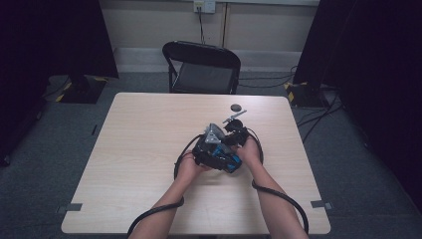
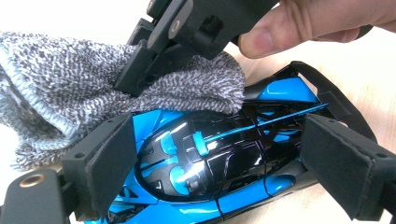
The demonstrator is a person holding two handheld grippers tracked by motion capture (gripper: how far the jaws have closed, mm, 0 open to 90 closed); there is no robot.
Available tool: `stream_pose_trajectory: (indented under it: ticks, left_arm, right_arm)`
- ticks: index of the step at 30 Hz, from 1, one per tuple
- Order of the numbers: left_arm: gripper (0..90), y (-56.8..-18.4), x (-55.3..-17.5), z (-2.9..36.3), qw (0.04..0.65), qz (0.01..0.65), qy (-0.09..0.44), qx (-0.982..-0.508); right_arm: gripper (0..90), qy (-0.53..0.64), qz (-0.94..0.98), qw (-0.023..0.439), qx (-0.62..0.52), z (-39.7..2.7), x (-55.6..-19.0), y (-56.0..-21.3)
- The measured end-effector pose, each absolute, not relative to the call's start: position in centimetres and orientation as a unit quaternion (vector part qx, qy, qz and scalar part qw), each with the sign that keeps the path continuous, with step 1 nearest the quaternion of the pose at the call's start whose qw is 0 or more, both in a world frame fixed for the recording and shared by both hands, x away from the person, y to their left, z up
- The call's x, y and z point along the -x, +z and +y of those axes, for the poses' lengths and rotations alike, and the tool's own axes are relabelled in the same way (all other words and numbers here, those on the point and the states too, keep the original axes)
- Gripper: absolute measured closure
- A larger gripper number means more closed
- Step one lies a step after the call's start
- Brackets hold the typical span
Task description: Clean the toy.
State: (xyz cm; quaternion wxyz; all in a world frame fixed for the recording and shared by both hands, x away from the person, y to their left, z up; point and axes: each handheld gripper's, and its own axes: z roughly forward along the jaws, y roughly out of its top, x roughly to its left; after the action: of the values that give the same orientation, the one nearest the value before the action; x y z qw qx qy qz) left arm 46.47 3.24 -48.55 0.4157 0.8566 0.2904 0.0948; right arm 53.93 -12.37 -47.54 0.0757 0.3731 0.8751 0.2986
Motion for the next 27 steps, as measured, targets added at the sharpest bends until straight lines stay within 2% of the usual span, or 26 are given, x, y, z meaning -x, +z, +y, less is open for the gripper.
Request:
stream_pose_trajectory:
  ticks: [27]
  left_arm:
    - [12.1, -48.5, -46.5, 3.4, 0.417, 0.289, 0.093, -0.857]
  right_arm:
    - [78.4, 0.297, 0.891, 0.064, -0.338, -13.7, -53.3, -47.4]
